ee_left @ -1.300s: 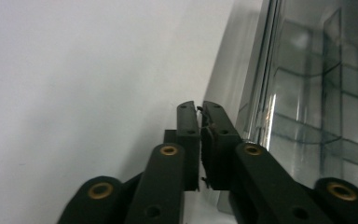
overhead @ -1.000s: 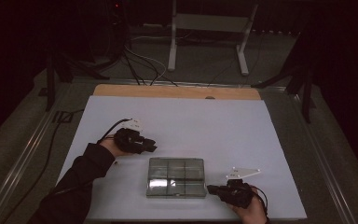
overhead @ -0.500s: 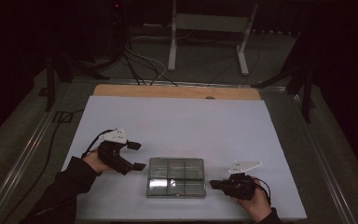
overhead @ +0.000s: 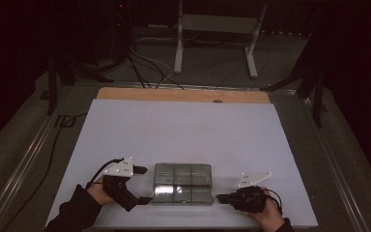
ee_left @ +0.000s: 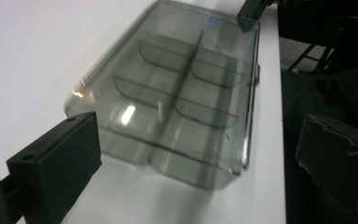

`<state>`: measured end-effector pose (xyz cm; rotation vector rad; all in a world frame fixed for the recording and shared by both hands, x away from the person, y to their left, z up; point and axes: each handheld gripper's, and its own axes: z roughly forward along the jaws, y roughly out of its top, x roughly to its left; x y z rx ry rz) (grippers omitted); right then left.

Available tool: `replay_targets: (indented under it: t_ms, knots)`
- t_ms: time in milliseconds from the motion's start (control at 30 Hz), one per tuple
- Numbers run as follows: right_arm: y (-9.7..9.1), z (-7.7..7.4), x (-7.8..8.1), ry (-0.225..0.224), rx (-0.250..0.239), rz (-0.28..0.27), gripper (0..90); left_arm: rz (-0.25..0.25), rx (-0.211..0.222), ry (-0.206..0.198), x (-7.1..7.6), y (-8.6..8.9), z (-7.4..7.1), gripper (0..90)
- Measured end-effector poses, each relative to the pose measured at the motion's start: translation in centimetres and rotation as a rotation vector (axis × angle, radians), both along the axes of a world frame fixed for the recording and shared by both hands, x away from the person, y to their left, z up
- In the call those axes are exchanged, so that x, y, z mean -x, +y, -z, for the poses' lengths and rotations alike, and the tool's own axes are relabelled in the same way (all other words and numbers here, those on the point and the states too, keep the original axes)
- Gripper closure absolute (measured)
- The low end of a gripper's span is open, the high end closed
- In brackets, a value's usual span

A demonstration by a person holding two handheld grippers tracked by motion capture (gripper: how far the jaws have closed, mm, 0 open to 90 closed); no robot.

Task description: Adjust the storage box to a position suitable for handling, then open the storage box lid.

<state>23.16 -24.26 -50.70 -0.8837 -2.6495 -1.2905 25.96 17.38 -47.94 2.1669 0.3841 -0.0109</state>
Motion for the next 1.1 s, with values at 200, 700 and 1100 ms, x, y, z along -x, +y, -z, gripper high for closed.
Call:
replay_targets:
  t_ms: [200, 700, 1100]
  knots:
    - [-0.1, 0.5, 0.0, 0.004, -0.001, -0.038, 90.0, -0.009, -0.002, 0.005, 0.6, 0.9, 0.5, 1.7]
    - [0.3, 0.3, 0.5, -0.013, 0.009, -0.084, 90.0, 0.007, -0.011, 0.034, 0.6, 0.8, 1.3, 1.7]
    - [1.1, 0.4, 1.0, -0.006, 0.012, -0.117, 90.0, 0.024, -0.03, 0.044, 0.5, 0.4, 1.7, 1.7]
